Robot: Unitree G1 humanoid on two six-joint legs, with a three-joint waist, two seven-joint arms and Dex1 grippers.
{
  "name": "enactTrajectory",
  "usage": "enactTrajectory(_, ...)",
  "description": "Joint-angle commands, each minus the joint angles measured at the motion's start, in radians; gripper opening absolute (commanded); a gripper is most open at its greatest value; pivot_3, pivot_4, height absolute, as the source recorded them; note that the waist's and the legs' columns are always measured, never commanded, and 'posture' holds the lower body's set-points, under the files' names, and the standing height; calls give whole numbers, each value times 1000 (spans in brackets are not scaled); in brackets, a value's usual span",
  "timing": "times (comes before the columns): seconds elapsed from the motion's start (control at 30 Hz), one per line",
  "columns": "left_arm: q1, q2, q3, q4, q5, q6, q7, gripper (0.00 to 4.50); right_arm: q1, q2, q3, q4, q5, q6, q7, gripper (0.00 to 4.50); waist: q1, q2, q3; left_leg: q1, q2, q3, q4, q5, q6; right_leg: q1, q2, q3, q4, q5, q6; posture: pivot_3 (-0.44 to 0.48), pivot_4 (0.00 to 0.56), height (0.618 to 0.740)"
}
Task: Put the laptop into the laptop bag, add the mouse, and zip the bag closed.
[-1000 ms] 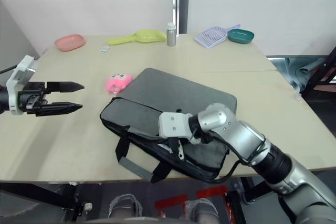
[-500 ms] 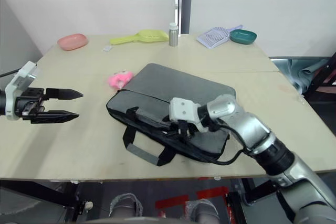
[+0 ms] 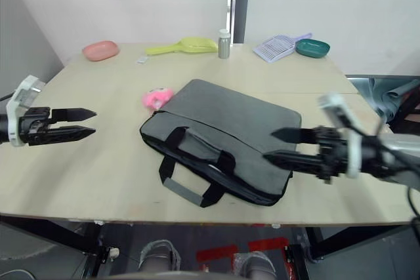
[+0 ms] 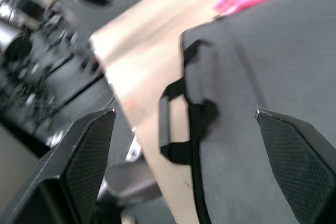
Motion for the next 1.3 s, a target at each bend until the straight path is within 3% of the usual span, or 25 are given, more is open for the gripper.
enactTrajectory(0.03, -146, -44, -58, 158, 41, 63, 9, 4500, 153, 33, -161, 1, 53, 15, -40, 4475, 7, 0, 0, 0, 0, 0, 0, 0, 0, 0, 0, 0, 0, 0, 0, 0, 150, 740)
enactTrajectory(0.17, -301, -132, -136, 369, 121, 69, -3, 4500, 282, 78, -213, 20, 114, -12, -85, 4475, 14, 1, 0, 0, -1, 1, 0, 0, 0, 1, -1, 0, -1, 0, 0, 0, 150, 740)
enactTrajectory(0.33, -452, -275, -212, 619, 243, -1, 7, 4500, 356, 135, -153, 8, 160, -48, -186, 4475, 14, 1, 0, 1, -1, 0, -1, 0, 0, 2, -1, 0, -2, 0, 0, 0, 150, 740)
enactTrajectory(0.47, -503, -360, -247, 739, 326, -47, 13, 4500, 423, 168, -123, -18, 186, -80, -243, 4475, 14, 1, 0, -1, -1, -1, -2, 0, 0, 2, -1, -2, -4, 0, 1, 0, 150, 740)
enactTrajectory(0.73, -566, -494, -211, 876, 389, -99, 101, 4500, 533, 195, -103, -44, 226, -154, -300, 4475, 20, 1, 0, -3, -2, -4, -4, 0, 0, 4, -2, -4, -9, 0, 1, 0, 150, 740)
enactTrajectory(0.83, -578, -515, -197, 882, 394, -93, 80, 3680, 548, 199, -62, -55, 207, -182, -324, 4500, 20, 1, 0, -2, -2, -5, -5, 0, 0, 8, -2, -5, -12, 0, 1, 0, 150, 740)
enactTrajectory(1.17, -559, -476, -191, 842, 427, -68, 0, 117, 443, 173, 149, 88, 139, -195, -430, 4500, 17, 1, 0, -1, -2, -7, -11, 0, 0, 12, -2, -8, -20, 1, 1, 0, 150, 740)
enactTrajectory(1.3, -535, -457, -184, 818, 431, -79, 2, 41, 335, 152, 224, 229, 69, -188, -431, 4500, 12, 1, 0, -2, -2, -7, -12, 1, -1, 12, -2, -8, -21, 1, 1, 0, 150, 740)
